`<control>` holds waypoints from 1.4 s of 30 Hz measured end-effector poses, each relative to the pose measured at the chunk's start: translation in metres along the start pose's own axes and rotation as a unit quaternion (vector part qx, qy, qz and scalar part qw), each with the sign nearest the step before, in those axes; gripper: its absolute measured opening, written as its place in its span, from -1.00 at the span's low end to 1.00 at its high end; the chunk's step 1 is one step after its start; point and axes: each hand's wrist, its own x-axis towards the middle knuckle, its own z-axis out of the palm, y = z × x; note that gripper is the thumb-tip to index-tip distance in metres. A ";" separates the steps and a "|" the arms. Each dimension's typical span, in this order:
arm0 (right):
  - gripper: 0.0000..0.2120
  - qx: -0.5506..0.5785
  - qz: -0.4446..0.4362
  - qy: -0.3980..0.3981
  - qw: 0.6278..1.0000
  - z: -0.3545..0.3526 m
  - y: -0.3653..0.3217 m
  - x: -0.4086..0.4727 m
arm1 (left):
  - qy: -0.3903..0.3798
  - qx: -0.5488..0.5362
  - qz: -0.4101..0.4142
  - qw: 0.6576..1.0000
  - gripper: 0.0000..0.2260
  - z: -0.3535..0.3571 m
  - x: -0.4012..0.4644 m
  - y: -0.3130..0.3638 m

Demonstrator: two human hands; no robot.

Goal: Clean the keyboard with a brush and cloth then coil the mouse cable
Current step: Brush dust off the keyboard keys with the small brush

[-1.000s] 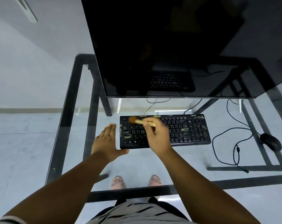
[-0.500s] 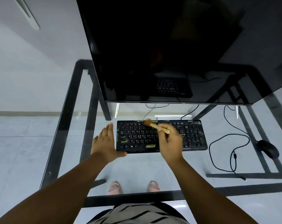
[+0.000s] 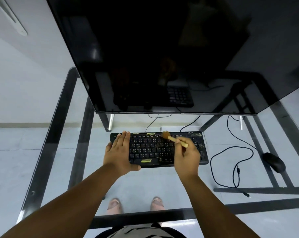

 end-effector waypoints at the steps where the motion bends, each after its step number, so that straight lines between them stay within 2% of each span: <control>1: -0.90 0.025 0.000 -0.007 1.000 -0.001 -0.003 0.001 | -0.004 0.004 0.003 1.000 0.19 0.001 0.001 0.005; 4: -0.90 0.050 -0.022 -0.058 0.997 -0.002 -0.006 0.004 | -0.012 0.017 0.011 1.000 0.19 0.006 0.004 0.018; 6: -0.89 0.018 -0.038 -0.095 0.995 0.000 0.000 0.007 | -0.012 0.021 0.012 1.000 0.18 0.009 0.006 0.026; 7: -0.88 -0.013 -0.042 -0.095 0.995 0.000 0.004 0.008 | -0.012 0.022 0.013 1.000 0.17 0.010 0.006 0.029; 9: -0.87 -0.064 -0.049 -0.037 0.996 -0.002 0.008 0.010 | -0.016 0.027 0.014 0.999 0.16 0.012 0.006 0.033; 11: -0.86 -0.036 -0.061 -0.022 0.997 -0.008 0.006 0.010 | -0.022 0.032 0.012 0.999 0.15 0.014 0.004 0.036; 14: -0.88 -0.023 -0.075 -0.137 0.987 -0.011 0.005 0.009 | -0.023 0.034 0.010 0.999 0.13 0.015 0.002 0.038; 15: -0.89 -0.053 -0.080 -0.131 0.987 -0.011 0.009 0.010 | -0.025 0.034 0.008 0.999 0.13 0.014 0.002 0.039; 18: -0.88 -0.074 -0.050 -0.022 0.996 -0.018 0.015 0.017 | -0.032 0.034 0.002 0.999 0.11 0.014 0.002 0.043; 19: -0.88 -0.045 -0.034 -0.022 0.998 -0.021 0.013 0.018 | -0.034 0.032 0.001 0.999 0.10 0.014 0.001 0.044; 21: -0.88 -0.004 -0.025 -0.083 0.996 -0.024 0.011 0.019 | -0.033 0.028 0.000 0.999 0.08 0.014 0.001 0.046; 23: -0.88 -0.038 -0.035 -0.119 0.992 -0.027 0.014 0.021 | -0.033 0.031 0.002 0.999 0.07 0.014 0.001 0.049; 25: -0.88 -0.070 -0.016 -0.058 0.996 -0.031 0.022 0.029 | -0.030 0.028 0.004 0.999 0.06 0.016 0.002 0.054; 27: -0.89 -0.057 0.004 0.000 0.998 -0.036 0.025 0.035 | -0.025 0.025 0.008 0.999 0.06 0.019 0.003 0.060; 28: -0.89 -0.032 0.003 -0.005 0.999 -0.038 0.025 0.036 | -0.024 0.026 0.012 0.999 0.06 0.021 0.002 0.063; 30: -0.89 0.003 -0.013 -0.070 0.997 -0.038 0.023 0.037 | -0.024 0.029 0.020 0.999 0.04 0.024 0.002 0.069; 32: -0.87 -0.024 -0.022 -0.110 0.993 -0.038 0.027 0.037 | -0.026 0.028 0.024 0.999 0.03 0.027 0.002 0.073; 35: -0.88 -0.051 -0.009 -0.025 0.998 -0.041 0.036 0.043 | -0.030 0.026 0.022 0.999 0.01 0.030 0.001 0.075; 36: -0.88 -0.042 -0.006 -0.021 0.999 -0.042 0.036 0.044 | -0.033 0.027 0.020 0.999 0.00 0.031 0.001 0.075; 40: -0.87 -0.020 -0.024 -0.138 0.990 -0.045 0.034 0.042 | -0.035 0.027 0.017 0.999 -0.03 0.033 -0.001 0.075; 42: -0.86 -0.055 -0.034 -0.097 0.993 -0.046 0.040 0.044 | -0.030 0.025 0.013 0.999 -0.03 0.033 -0.001 0.078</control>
